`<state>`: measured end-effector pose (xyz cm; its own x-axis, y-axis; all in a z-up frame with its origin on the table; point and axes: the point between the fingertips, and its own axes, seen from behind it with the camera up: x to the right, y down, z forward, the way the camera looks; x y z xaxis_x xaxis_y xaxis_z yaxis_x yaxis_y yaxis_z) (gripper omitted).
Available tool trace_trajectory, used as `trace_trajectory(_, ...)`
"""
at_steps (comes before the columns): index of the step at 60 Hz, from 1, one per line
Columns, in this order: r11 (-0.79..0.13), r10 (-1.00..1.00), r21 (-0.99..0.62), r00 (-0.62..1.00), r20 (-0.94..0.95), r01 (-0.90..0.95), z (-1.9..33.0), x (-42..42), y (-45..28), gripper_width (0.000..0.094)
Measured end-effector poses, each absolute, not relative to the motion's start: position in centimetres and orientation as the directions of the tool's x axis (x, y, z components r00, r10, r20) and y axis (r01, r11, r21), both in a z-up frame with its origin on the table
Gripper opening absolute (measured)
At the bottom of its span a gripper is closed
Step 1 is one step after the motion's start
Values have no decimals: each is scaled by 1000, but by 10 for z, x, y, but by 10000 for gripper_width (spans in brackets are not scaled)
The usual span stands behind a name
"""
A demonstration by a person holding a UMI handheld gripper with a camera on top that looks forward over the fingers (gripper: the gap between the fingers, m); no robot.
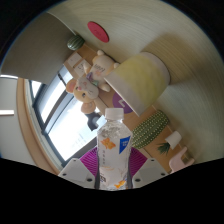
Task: Pour water
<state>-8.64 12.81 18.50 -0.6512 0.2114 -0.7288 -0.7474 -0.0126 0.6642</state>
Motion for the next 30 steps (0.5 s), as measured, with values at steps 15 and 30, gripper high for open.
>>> trace_trajectory(15, -18, 176, 617, -610, -773, -787, 184, -92, 131, 371)
trace_trajectory(30, -14, 201, -245, 238, -950, -969, 260, -102, 125, 369)
